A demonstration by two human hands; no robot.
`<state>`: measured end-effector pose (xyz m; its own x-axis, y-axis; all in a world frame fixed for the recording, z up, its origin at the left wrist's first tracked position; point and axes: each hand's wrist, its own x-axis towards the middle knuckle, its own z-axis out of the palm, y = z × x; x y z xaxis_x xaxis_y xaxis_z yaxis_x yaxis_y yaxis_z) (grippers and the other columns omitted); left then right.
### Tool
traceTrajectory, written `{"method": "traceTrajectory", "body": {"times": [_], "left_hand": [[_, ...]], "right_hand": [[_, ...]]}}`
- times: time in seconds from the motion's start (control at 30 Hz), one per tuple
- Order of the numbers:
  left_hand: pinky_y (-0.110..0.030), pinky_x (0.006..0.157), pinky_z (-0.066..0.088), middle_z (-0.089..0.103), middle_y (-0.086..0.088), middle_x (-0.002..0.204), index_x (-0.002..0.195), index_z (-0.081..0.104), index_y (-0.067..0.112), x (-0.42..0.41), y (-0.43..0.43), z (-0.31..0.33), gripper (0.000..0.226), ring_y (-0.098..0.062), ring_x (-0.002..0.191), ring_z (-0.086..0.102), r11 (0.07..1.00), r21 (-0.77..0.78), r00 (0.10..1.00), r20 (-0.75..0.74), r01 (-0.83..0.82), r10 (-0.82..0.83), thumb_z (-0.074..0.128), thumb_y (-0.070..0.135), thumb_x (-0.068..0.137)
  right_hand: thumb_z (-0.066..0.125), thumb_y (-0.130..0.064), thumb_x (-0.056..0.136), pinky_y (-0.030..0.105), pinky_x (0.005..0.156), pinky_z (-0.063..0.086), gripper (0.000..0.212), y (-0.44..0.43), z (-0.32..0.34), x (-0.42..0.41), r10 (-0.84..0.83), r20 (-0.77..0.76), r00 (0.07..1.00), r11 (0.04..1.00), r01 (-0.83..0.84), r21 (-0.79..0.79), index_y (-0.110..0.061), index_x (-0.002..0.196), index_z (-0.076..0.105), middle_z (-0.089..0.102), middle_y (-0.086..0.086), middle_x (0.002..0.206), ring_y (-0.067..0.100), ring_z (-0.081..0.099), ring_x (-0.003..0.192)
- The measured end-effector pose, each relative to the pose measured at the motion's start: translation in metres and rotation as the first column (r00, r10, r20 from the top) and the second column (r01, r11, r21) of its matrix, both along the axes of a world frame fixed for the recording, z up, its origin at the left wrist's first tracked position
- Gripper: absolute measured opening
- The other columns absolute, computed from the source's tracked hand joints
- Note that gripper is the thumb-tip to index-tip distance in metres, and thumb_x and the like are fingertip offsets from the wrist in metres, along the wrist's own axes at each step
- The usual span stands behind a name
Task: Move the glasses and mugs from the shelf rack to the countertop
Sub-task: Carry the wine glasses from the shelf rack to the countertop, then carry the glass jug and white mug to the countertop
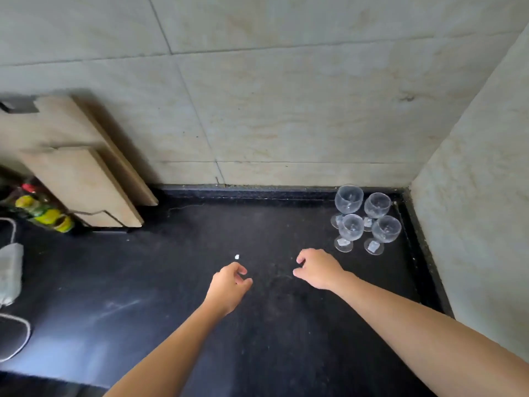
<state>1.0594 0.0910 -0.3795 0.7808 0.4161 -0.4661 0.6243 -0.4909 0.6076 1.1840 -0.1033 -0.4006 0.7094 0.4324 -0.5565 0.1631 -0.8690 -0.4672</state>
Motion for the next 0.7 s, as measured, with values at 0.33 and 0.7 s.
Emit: {"method": "traceTrajectory", "body": {"times": [0.33, 0.7], "left_hand": [[-0.032, 0.080, 0.048, 0.069, -0.001, 0.094, 0.106, 0.062, 0.016, -0.291, 0.127, 0.044, 0.024, -0.025, 0.096, 0.061, 0.905, 0.300, 0.951, 0.034, -0.302, 0.306, 0.060, 0.027, 0.084], [-0.035, 0.077, 0.052, 0.066, -0.002, 0.101, 0.107, 0.059, 0.024, -0.653, 0.177, 0.113, 0.026, -0.025, 0.094, 0.062, 0.591, 0.537, 0.721, 0.049, -0.602, 0.691, 0.056, 0.036, 0.084]], "right_hand": [[0.054, -0.034, 0.092, 0.036, 0.085, 0.048, 0.039, 0.203, 0.065, -0.203, 0.646, 0.224, 0.730, 0.754, -0.656, -0.040, -0.021, 0.128, 0.055, 0.062, 0.005, 0.124, 0.028, 0.061, 0.106], [0.055, -0.038, 0.088, 0.039, 0.086, 0.049, 0.040, 0.362, 0.134, -0.536, 0.888, 0.457, 0.044, 0.109, -0.987, -0.118, -0.023, 0.125, 0.057, 0.066, 0.009, 0.120, 0.032, 0.061, 0.109]]}}
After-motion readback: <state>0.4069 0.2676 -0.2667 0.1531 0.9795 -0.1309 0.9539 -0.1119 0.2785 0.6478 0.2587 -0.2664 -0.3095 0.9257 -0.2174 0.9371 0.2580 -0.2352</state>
